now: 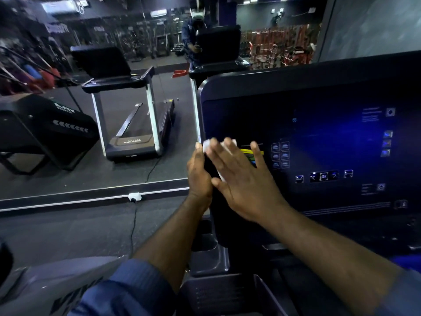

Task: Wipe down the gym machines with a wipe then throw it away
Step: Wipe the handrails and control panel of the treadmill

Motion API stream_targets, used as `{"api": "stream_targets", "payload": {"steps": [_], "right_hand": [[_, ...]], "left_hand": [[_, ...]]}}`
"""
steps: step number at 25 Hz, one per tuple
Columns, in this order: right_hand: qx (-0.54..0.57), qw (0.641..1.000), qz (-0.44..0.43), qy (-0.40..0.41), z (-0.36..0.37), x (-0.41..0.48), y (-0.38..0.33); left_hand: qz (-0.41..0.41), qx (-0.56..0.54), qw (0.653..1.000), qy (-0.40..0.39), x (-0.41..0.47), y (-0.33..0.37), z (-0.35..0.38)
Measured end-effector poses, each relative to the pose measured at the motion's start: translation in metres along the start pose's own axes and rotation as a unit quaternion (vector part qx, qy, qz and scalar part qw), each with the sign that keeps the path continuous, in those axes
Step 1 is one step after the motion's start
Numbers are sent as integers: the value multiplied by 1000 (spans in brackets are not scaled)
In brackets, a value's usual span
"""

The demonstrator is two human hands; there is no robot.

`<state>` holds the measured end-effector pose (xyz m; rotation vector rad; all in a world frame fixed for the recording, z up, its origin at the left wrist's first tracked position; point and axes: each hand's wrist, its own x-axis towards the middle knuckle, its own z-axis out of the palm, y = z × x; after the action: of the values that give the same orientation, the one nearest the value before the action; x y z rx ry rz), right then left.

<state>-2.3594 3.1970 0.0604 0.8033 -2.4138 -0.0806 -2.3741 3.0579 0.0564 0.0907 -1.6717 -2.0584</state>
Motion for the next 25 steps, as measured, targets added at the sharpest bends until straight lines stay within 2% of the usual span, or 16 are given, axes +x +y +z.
{"api": "stream_targets", "payload": {"steps": [2, 4, 6, 7, 8, 10, 13, 15, 17, 19, 20, 22, 23, 25], "right_hand": [[-5, 1000, 9, -25, 10, -42, 25], [20, 992, 124, -24, 12, -48, 44], [71, 967, 245, 4, 5, -24, 34], [92, 961, 260, 19, 1, -9, 17], [100, 967, 232, 22, 0, 1, -3], [77, 990, 119, 7, 9, -8, -38], [34, 998, 20, -58, 39, -84, -36], [6, 997, 26, -72, 48, -121, -1], [1, 991, 120, -65, 40, -109, 30], [43, 973, 224, -28, 24, -71, 31], [72, 971, 226, -16, 20, -57, 16], [101, 987, 124, -27, 29, -57, -28], [101, 991, 65, -53, 39, -75, -49], [79, 993, 7, -87, 60, -125, -60]], "left_hand": [[-61, 0, 998, -10, -11, -12, -9], [-92, -2, 994, -56, -31, -31, -17], [-101, -1, 994, -42, -42, -37, -17], [-102, 4, 994, -28, -42, -36, -17], [-97, 11, 995, -23, -43, -36, -17], [-85, 20, 996, -29, -41, -36, -20], [-88, 26, 995, -25, -40, -43, -22], [-79, 6, 997, -7, -37, -45, -22], [-68, 31, 997, -5, -37, -45, -21], [-70, 20, 997, -28, -39, -50, -22], [-83, 3, 996, -39, -40, -47, -22], [-158, -32, 986, -41, -40, -41, -22], [-170, -54, 982, -62, -41, -41, -21], [-117, -41, 990, -74, -41, -43, -20]]}}
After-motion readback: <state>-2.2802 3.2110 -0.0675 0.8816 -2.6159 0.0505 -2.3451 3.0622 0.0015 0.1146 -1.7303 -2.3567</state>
